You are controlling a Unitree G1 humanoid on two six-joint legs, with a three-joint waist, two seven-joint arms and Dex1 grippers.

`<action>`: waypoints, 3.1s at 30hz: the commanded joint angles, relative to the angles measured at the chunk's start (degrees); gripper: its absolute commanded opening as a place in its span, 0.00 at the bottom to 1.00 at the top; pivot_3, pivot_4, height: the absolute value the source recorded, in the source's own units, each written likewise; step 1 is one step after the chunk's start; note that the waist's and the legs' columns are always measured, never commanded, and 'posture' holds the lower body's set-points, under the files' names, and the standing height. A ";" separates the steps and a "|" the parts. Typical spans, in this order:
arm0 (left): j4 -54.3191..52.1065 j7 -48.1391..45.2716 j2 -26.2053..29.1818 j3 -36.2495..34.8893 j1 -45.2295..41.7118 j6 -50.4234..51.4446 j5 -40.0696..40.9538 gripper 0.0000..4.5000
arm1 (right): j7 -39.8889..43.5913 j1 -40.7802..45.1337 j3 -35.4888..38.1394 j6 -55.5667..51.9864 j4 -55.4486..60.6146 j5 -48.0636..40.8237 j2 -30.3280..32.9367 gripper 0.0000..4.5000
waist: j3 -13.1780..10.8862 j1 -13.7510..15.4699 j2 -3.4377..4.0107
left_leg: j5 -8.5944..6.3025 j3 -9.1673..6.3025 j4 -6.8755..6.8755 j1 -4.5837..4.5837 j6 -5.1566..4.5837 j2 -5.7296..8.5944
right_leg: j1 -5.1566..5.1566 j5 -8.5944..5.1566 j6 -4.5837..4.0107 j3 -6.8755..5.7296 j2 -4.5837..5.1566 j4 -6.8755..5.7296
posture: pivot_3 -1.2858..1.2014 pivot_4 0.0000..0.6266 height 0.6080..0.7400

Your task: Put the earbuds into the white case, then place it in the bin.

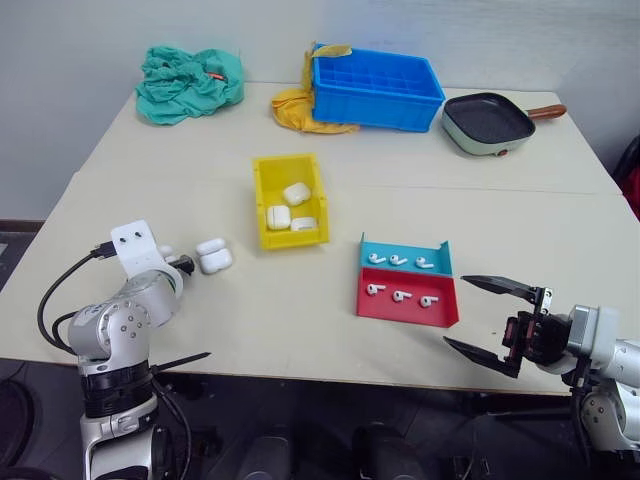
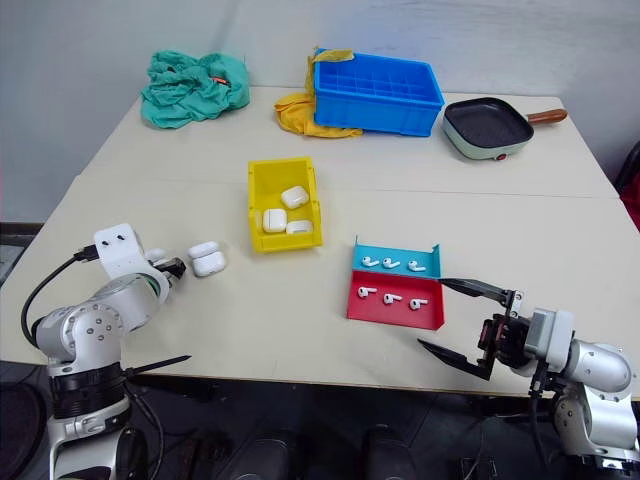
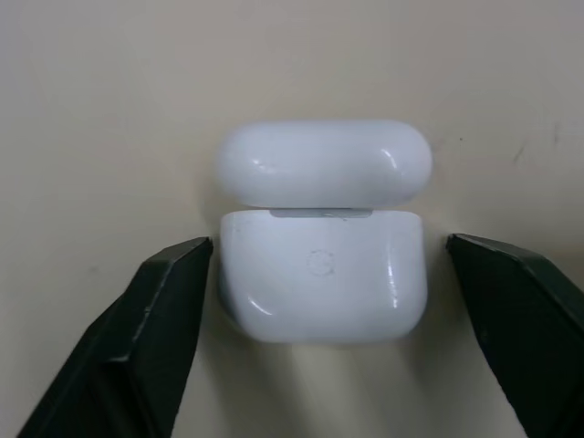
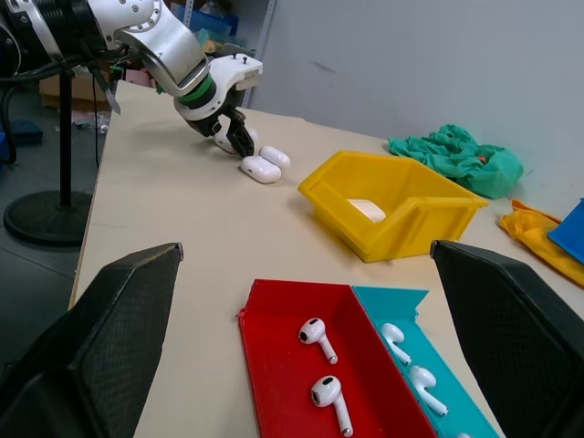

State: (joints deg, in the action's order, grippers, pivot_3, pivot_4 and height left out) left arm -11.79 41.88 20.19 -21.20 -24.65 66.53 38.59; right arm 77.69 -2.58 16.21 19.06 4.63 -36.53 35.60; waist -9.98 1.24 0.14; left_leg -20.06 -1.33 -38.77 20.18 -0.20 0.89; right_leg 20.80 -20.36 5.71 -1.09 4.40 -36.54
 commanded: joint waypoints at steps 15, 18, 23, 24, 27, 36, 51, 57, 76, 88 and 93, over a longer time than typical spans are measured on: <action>-18.60 -59.83 10.74 -12.12 16.67 -26.64 8.30 0.62 | -6.29 -4.99 5.88 -10.53 11.04 -3.00 7.47 1.00 | -0.08 -0.23 -0.05 | 0.02 0.02 0.07 0.27 0.11 -0.04 | 0.32 -0.03 -0.06 0.01 0.04 0.01 | 0.52 0.24 1.00; -18.28 -73.70 11.64 -7.93 15.69 -35.68 8.27 0.62 | -6.73 -8.98 9.81 -16.74 13.81 -4.35 12.03 1.00 | -0.09 0.48 0.09 | -0.02 -0.10 0.03 0.19 0.01 -0.01 | -0.06 -0.04 -0.07 -0.05 0.10 0.47 | 0.52 0.24 1.00; -17.42 -86.57 6.08 5.48 8.69 -40.02 12.61 0.62 | -11.23 -17.18 18.02 -21.94 12.72 4.39 16.32 1.00 | -0.09 0.50 0.07 | 0.00 -0.20 0.23 0.13 -0.08 0.01 | -0.33 -0.03 -0.06 -0.13 0.06 0.83 | 0.52 0.24 1.00; -16.95 -88.58 4.51 7.17 7.88 -40.23 13.84 0.62 | -11.16 -19.12 19.37 -22.02 12.41 5.74 16.46 1.00 | -0.09 0.50 0.06 | -0.01 -0.20 0.24 0.17 -0.15 0.08 | -0.33 -0.02 -0.05 -0.12 0.08 0.84 | 0.52 0.24 1.00; -14.00 -95.68 0.27 13.91 7.06 -46.04 9.86 0.62 | -11.13 -25.81 23.02 -21.42 11.09 10.29 15.64 1.00 | -0.06 0.08 0.03 | -0.02 -0.17 0.45 0.13 -0.20 0.11 | -0.30 0.05 0.10 -0.08 0.05 0.85 | 0.52 0.24 1.00; 0.43 -107.56 -8.29 24.71 7.69 -58.88 1.85 0.62 | -9.39 -33.89 24.89 -22.22 7.35 12.35 13.78 1.00 | -0.08 -0.45 0.01 | 0.07 0.25 0.57 -0.04 -0.27 0.04 | -0.28 0.06 0.11 0.21 -0.08 0.91 | 0.52 0.24 1.00; 6.99 -114.32 -10.42 25.25 10.89 -67.40 -0.28 0.62 | -20.76 1.22 4.10 -61.54 28.64 -4.10 42.42 1.00 | -0.07 0.61 0.05 | 0.07 -0.26 0.47 0.33 -0.18 0.03 | 0.00 0.06 0.11 -0.15 0.03 0.83 | 0.52 0.24 1.00; 7.96 -114.14 -11.52 25.65 10.82 -69.17 -1.35 0.62 | -19.17 18.17 -14.32 -60.62 23.73 4.25 40.48 0.72 | -0.07 0.13 0.06 | -0.06 -0.33 -0.24 1.30 -0.38 0.22 | 0.74 0.17 0.32 -0.21 0.13 0.61 | 0.52 0.24 1.00; 7.26 -114.03 -9.93 26.68 13.74 -69.55 -2.12 0.62 | -12.35 35.47 -36.12 -58.27 13.51 24.74 29.25 0.58 | -0.06 -0.01 0.08 | -0.02 -0.33 -0.32 1.29 -0.35 0.20 | 0.76 0.19 0.35 -0.20 0.12 0.55 | 0.52 0.24 1.00; 8.50 -112.69 -9.36 25.27 13.45 -71.94 -2.93 0.62 | -8.46 37.49 -39.07 -55.89 8.86 31.42 25.20 0.58 | -0.05 -0.06 0.08 | -0.02 -0.33 -0.34 1.29 -0.34 0.20 | 0.78 0.19 0.35 -0.20 0.12 0.50 | 0.52 0.24 1.00; 8.74 -112.62 -9.18 25.00 13.20 -72.20 -2.87 0.62 | -7.11 37.57 -39.21 -55.35 8.21 33.38 24.34 0.58 | -0.05 -0.06 0.08 | -0.02 -0.33 -0.34 1.29 -0.34 0.21 | 0.78 0.19 0.35 -0.21 0.12 0.49 | 0.52 0.24 1.00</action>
State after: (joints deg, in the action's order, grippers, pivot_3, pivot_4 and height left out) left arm -1.88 -70.80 10.96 4.34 -11.01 -4.81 35.64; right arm 69.81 33.87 -22.95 -37.17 12.70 -4.10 60.02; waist -10.03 1.18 0.22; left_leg -20.07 -1.66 -39.11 21.47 -0.54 1.10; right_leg 21.58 -20.17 6.07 -1.29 4.53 -36.06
